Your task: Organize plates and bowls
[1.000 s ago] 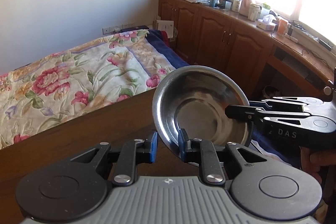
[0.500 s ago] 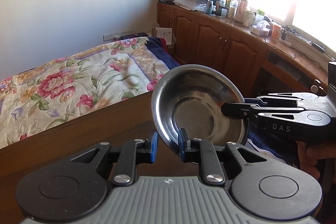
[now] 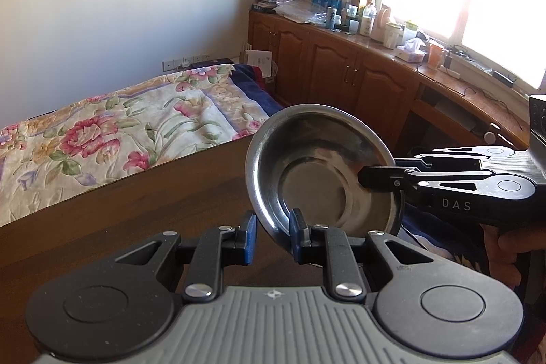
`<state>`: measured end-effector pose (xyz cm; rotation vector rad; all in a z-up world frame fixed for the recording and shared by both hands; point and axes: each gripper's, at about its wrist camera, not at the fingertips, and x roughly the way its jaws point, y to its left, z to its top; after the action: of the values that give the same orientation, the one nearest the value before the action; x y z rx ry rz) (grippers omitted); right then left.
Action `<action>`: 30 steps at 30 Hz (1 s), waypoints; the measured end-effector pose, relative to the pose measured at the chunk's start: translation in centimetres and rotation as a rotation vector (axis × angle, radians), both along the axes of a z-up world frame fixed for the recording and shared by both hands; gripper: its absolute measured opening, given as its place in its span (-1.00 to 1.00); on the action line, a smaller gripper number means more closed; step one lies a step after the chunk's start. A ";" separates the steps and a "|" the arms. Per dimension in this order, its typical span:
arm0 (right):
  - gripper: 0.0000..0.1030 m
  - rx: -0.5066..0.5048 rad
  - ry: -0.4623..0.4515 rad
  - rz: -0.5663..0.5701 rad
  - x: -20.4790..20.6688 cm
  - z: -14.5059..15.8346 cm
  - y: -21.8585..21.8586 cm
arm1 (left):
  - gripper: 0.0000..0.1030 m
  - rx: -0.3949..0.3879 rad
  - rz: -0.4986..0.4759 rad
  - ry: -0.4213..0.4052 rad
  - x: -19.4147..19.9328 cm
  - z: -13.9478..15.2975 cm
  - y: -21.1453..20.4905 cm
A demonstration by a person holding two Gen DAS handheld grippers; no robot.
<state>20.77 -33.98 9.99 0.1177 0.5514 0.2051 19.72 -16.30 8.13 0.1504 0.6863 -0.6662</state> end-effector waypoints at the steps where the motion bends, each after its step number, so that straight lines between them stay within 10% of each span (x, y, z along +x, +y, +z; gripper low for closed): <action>1: -0.65 -0.001 0.001 0.001 -0.2 0.0 0.1 | -0.57 -0.002 -0.001 0.000 -0.3 -0.1 0.2; 30: -0.65 -0.009 0.019 0.058 -5.1 -0.7 3.8 | -0.56 -0.035 -0.006 0.011 -5.8 -2.2 4.3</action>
<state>15.71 -30.15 9.28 0.0952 0.5753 0.2586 13.93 -11.96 5.91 0.1162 0.6848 -0.6845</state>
